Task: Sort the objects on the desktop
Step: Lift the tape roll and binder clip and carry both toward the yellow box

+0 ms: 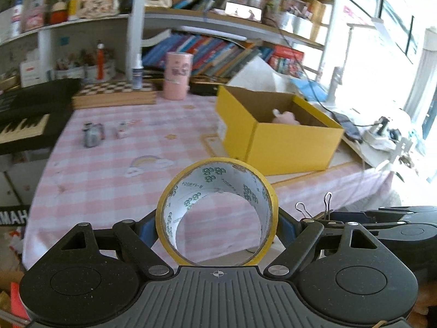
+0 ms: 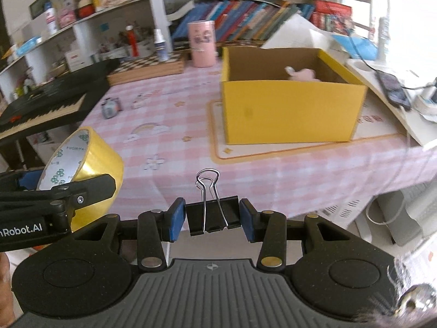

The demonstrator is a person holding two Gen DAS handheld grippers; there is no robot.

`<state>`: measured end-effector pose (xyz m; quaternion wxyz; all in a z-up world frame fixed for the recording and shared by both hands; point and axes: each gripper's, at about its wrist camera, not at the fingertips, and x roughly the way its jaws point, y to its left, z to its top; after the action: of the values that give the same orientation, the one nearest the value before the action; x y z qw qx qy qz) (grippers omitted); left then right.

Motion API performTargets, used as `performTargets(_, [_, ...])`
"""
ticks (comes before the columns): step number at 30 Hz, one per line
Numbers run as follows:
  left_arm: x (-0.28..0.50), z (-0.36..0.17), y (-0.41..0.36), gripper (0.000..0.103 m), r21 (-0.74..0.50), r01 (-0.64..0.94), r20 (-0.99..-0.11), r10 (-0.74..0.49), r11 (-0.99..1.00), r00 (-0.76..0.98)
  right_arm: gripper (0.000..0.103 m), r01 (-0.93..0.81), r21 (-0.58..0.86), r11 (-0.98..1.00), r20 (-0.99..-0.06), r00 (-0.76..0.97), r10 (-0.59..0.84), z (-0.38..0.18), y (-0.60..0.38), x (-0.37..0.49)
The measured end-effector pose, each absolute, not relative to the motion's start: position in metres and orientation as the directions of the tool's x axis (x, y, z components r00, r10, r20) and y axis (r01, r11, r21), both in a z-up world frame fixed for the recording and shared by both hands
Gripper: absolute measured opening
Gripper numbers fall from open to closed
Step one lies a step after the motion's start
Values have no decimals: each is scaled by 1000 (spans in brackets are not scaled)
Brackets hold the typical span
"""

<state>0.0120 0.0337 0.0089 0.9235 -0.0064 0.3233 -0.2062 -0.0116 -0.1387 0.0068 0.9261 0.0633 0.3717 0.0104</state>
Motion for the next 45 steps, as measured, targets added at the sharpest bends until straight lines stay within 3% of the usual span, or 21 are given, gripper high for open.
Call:
performTargets(13, [36,7,-28,84,-149,428,-605,-425,891,674,40,124,155,980,-725,688,27,2,-206,4])
performTargets(24, [63,15,-88,84,-114,446,-581,-424,888,695,40,107,139,984,-718,695,26,7,-262,37])
performTargets(45, [145,58,-159,85,43,352,-426,-301,935,853,40,-6,126,992,-475,878,66,64,-341,121])
